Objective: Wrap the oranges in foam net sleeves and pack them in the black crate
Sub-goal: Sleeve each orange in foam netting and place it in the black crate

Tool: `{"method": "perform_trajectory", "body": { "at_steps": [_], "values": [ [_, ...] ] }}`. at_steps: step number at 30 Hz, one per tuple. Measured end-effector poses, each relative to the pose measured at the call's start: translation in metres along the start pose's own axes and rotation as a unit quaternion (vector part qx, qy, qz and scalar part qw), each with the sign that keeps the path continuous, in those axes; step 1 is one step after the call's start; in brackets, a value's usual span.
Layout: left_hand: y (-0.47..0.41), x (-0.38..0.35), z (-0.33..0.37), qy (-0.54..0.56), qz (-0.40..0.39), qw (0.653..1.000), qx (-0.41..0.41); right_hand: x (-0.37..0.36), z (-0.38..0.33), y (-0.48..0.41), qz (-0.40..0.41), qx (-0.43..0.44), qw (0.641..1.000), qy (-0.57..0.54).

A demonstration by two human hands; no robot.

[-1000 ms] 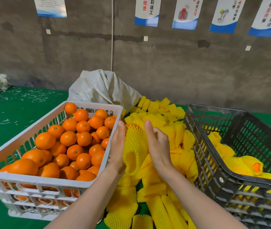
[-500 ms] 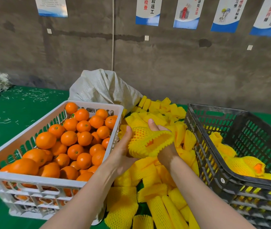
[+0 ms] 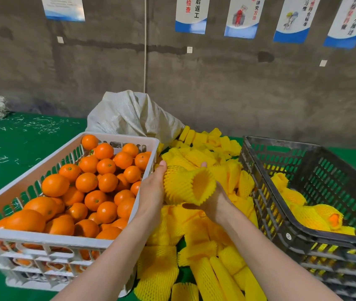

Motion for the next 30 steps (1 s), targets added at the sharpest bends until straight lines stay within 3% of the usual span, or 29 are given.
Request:
{"method": "perform_trajectory", "body": {
  "at_steps": [3, 6, 8, 11, 13, 15, 18, 23, 30],
  "values": [
    [0.004, -0.002, -0.005, -0.087, -0.009, 0.991, -0.102, -0.010, -0.002, 0.005, -0.081, -0.056, 0.995, 0.017],
    [0.009, -0.004, -0.008, -0.168, 0.001, 0.963, -0.213, -0.021, 0.000, 0.007, -0.132, -0.024, 0.990, -0.043],
    [0.010, -0.005, -0.008, -0.207, 0.018, 0.939, -0.272, -0.017, 0.008, -0.002, -0.098, -0.007, 0.992, -0.085],
    [0.005, -0.008, -0.005, -0.238, 0.069, 0.914, -0.320, -0.012, 0.017, -0.015, -0.026, 0.014, 0.998, -0.054],
    [0.002, -0.011, -0.007, -0.217, 0.103, 0.924, -0.298, -0.012, 0.020, -0.014, -0.010, 0.007, 0.999, -0.052],
    [0.000, -0.012, -0.011, -0.175, 0.134, 0.938, -0.267, -0.011, 0.021, -0.010, -0.043, -0.019, 0.997, -0.061],
    [0.000, -0.012, -0.017, -0.136, 0.138, 0.951, -0.239, -0.007, 0.024, -0.005, -0.040, -0.017, 0.998, -0.048],
    [-0.005, -0.002, -0.013, -0.118, -0.002, 0.972, -0.205, -0.002, 0.023, 0.000, -0.019, -0.037, 0.994, -0.101],
    [-0.007, 0.005, -0.010, -0.101, -0.164, 0.966, -0.173, 0.004, 0.013, -0.004, -0.030, -0.078, 0.987, -0.137]
  ]
}}
Point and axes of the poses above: each hand's wrist, its own y-axis away from the middle knuckle, its own x-axis out of the back of the hand, z = x × y, the point moved 1 cm from there along -y, towards the middle knuckle, and after that the axes turned 5 degrees about -x, right-handed, at the moved point
